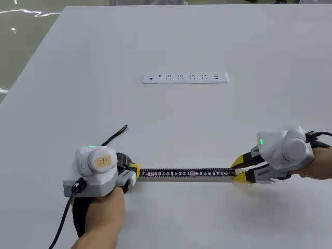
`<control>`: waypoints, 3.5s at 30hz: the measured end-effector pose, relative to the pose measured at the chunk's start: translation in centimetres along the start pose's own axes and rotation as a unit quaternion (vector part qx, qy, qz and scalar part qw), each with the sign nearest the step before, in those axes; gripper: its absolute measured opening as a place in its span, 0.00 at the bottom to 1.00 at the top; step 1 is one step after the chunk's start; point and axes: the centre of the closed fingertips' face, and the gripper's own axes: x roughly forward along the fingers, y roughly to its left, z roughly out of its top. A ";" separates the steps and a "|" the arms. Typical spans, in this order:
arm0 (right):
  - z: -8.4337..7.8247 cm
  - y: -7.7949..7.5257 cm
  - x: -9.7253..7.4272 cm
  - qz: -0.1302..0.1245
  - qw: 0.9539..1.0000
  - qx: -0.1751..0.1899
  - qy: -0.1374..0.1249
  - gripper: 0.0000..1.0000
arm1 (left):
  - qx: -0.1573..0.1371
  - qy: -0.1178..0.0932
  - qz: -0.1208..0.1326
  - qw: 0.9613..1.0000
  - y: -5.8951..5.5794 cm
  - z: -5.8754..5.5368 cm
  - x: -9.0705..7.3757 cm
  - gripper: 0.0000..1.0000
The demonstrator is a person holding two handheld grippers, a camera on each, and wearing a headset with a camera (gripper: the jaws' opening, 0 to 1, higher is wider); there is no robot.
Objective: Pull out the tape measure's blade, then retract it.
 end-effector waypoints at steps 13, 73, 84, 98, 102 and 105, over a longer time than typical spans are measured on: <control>0.7 0.0 0.6 0.000 1.000 -0.002 -0.004 0.13 | -0.004 0.002 -0.003 1.000 -0.1 0.0 0.0 0.62; 8.9 0.4 6.3 0.014 0.999 -0.008 -0.047 0.13 | -0.024 0.007 -0.011 1.000 0.1 0.2 0.0 0.64; 10.6 0.4 7.5 0.015 0.998 -0.005 -0.058 0.13 | -0.027 0.009 -0.012 1.000 0.1 0.2 -0.1 0.64; 12.5 0.6 9.1 0.019 0.998 0.003 -0.068 0.13 | -0.028 0.010 -0.014 0.999 0.1 0.1 -0.1 0.64; 13.4 0.8 9.8 0.018 0.997 -0.001 -0.070 0.13 | -0.027 0.011 -0.015 0.999 0.1 0.1 -0.1 0.64; 14.0 0.9 10.3 0.018 0.997 -0.001 -0.072 0.13 | -0.027 0.011 -0.015 0.999 0.0 0.1 -0.1 0.64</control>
